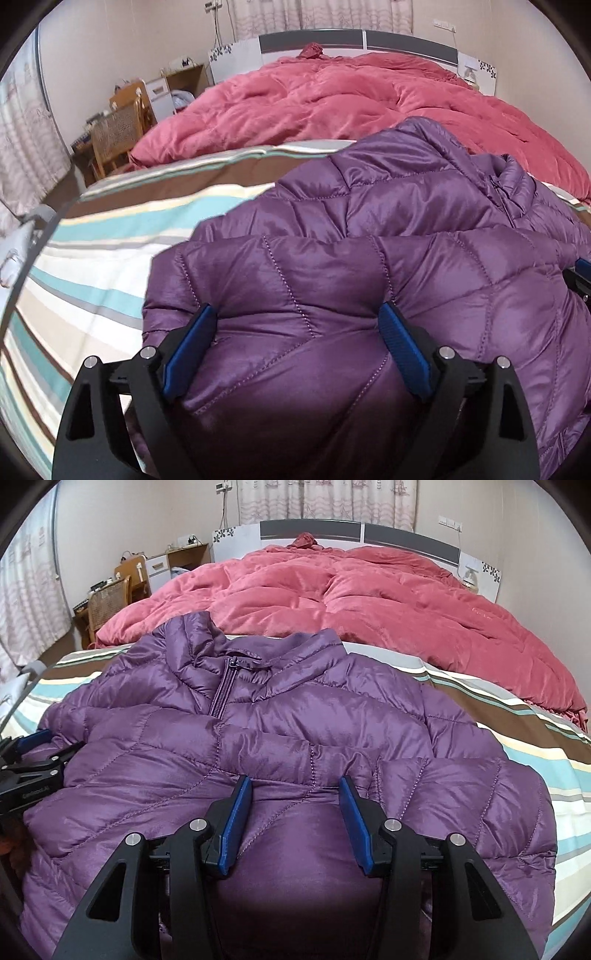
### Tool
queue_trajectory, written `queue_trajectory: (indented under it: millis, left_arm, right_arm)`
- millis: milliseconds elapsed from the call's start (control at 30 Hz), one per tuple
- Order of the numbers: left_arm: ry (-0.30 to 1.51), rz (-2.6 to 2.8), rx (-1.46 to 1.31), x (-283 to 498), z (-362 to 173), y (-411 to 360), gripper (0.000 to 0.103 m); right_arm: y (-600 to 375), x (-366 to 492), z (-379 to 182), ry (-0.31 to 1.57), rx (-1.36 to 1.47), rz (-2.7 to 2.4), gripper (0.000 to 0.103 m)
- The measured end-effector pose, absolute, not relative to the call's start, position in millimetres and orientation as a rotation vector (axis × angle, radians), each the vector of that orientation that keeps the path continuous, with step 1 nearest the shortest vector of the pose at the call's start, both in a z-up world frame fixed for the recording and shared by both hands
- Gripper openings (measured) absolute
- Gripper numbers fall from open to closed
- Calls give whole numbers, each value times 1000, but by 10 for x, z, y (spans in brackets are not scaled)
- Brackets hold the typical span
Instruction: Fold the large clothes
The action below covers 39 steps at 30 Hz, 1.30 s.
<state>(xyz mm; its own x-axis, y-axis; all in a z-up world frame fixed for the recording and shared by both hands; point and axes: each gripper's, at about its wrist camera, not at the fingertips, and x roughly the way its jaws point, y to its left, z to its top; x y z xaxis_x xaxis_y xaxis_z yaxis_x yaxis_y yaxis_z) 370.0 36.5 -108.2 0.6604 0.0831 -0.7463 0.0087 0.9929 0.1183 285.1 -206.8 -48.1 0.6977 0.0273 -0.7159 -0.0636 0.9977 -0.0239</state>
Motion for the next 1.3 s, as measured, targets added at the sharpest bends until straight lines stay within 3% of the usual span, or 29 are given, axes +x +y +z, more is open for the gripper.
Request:
queue_trajectory:
  millis: [300,500,867,1300]
  left_arm:
    - [793,23,99,3215,-820,442,96]
    - [850,53,94,3335,-1015,497,101]
    - [882,56,93,3433,-1137,524,101]
    - [856,-16,76,2544,-878,727,101]
  right_arm:
    - [-2114,2464,-220,749,-58,52,49]
    - [-2261,2383,-380,803,-25,16,49]
    - [-2221,2451,-539,826,-50,-11,51]
    - [-2291,1921,-166,804,-95,71,58]
